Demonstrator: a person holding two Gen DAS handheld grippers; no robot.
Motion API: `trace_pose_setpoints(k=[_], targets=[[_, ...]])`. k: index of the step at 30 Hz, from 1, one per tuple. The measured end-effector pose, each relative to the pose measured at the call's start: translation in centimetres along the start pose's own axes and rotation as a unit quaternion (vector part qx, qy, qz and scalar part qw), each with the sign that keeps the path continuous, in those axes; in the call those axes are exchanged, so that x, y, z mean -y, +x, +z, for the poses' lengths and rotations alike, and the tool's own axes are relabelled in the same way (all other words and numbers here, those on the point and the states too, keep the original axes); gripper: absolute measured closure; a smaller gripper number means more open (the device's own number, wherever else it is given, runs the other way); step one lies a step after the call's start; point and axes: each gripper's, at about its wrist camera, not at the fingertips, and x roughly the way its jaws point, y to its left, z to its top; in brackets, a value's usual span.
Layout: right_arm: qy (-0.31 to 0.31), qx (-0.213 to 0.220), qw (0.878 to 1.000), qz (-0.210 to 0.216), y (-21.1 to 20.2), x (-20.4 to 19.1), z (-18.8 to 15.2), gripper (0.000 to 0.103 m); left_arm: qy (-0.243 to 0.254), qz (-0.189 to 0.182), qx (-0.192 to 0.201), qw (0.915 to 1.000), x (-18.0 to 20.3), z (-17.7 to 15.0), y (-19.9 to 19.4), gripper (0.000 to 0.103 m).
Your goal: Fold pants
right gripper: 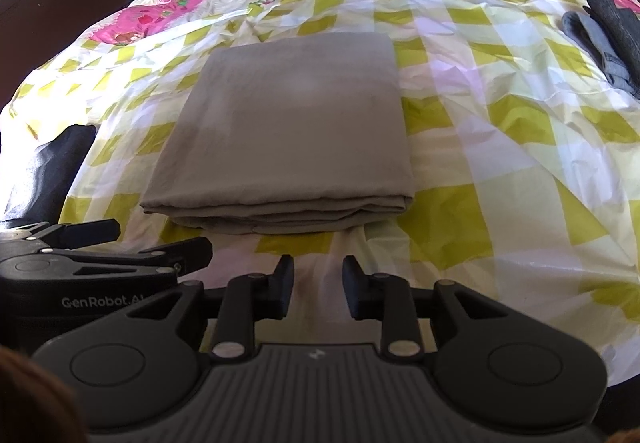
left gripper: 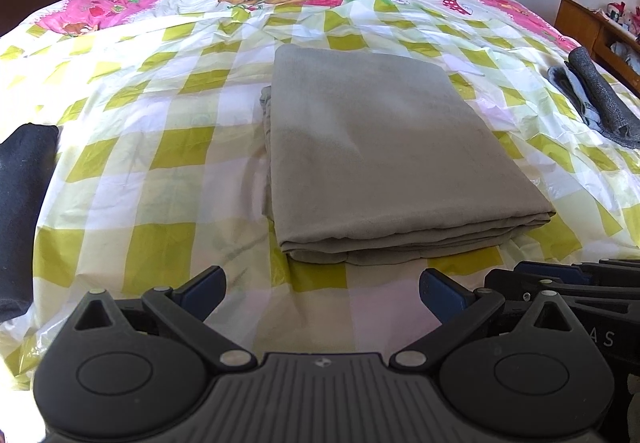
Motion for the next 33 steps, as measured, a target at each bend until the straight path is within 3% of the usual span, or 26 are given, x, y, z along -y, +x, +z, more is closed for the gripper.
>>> trace_pose_setpoints(k=[33], targets=[[-0.003,-0.002,1.000,-0.002,0.10,0.09,-0.02,0.075,-0.002,0.004,0.001,1.0000,0.00,0.00,0.07,0.000]])
